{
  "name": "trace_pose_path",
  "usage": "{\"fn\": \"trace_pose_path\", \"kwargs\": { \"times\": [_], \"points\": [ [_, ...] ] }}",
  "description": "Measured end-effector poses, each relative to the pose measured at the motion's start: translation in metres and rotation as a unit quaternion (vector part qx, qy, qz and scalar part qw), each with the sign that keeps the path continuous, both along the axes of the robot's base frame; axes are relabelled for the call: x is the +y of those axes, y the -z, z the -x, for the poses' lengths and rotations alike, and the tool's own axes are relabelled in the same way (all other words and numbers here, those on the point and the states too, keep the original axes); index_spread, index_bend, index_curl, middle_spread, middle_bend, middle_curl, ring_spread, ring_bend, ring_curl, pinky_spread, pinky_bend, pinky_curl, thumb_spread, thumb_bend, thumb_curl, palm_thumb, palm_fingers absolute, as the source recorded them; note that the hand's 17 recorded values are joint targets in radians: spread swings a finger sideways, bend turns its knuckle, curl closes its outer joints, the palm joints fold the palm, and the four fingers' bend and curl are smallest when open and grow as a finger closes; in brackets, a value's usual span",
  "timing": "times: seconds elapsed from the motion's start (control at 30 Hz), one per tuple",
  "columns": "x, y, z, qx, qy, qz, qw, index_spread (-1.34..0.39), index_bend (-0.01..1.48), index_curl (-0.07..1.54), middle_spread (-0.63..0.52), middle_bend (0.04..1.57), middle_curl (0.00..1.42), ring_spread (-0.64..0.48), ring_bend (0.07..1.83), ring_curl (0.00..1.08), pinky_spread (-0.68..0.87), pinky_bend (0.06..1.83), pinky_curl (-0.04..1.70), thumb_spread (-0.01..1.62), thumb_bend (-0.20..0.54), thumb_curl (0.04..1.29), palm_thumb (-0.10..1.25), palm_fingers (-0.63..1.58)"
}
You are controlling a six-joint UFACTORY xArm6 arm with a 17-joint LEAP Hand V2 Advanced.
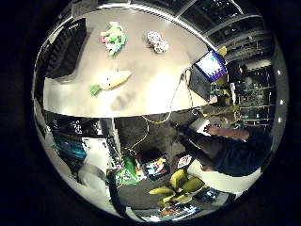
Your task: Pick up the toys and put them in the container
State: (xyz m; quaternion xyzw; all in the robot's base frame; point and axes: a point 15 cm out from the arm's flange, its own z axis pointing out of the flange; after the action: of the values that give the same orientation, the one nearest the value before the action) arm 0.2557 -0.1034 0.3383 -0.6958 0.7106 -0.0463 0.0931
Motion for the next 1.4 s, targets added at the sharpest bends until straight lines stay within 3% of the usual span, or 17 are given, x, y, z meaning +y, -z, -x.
{"fn": "trace_pose_path", "kwargs": {
  "times": [0.27,0.6,0.93,1.4],
  "points": [
    [-0.003,0.002,-0.025,-0.026,-0.025,0.023,0.999,-0.43,0.15,0.32,-0.03,0.2,0.31,0.1,0.27,0.19,0.4,0.35,0.21,0.96,-0.026,0.36,0.74,0.35],
    [-0.023,0.02,-0.039,-0.002,-0.076,0.07,0.995,-0.4,0.15,0.28,0.01,0.19,0.31,0.15,0.29,0.22,0.39,0.42,0.25,0.95,-0.033,0.34,0.66,0.2],
    [-0.047,0.034,-0.087,-0.029,-0.116,0.143,0.982,-0.39,0.16,0.27,0.01,0.2,0.32,0.16,0.3,0.24,0.39,0.44,0.27,0.93,-0.029,0.33,0.65,0.16],
    [-0.048,0.15,-0.134,0.034,-0.162,0.124,0.978,-0.38,0.16,0.26,0.03,0.19,0.32,0.16,0.32,0.25,0.37,0.46,0.29,0.9,-0.03,0.32,0.62,0.07]
  ]
}}
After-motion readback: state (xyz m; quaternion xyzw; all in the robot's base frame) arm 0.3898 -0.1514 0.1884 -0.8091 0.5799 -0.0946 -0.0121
